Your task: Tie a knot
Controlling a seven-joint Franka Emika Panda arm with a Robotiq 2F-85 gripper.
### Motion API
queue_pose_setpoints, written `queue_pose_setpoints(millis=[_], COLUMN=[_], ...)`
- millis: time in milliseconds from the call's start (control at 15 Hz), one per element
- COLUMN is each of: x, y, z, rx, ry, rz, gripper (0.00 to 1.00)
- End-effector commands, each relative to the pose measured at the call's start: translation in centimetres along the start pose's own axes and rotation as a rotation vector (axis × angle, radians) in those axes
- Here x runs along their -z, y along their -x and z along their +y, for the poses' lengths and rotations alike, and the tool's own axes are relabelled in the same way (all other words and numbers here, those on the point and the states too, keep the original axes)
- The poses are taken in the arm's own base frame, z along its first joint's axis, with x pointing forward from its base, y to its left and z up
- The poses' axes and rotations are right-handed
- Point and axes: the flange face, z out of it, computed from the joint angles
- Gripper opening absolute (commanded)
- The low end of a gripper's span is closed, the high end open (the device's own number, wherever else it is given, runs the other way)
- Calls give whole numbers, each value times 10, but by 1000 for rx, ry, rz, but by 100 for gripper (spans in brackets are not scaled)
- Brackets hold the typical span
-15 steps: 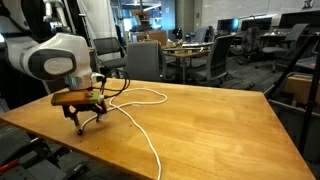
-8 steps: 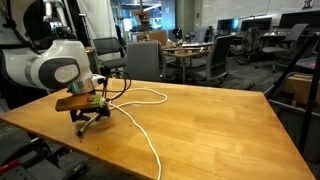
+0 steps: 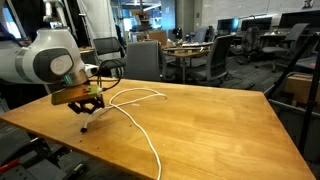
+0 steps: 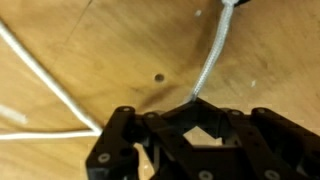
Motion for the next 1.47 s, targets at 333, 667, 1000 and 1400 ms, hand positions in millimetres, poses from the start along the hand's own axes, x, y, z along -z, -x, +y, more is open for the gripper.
queue_pose_setpoints(millis=[333, 667, 1000, 1400], x=[148, 159, 136, 105], y=[-30, -28, -26, 3], z=[120, 156, 135, 88], rx=[91, 106, 111, 47], ry=[323, 363, 276, 23], rz=[117, -15, -83, -161], gripper=[0, 8, 56, 99])
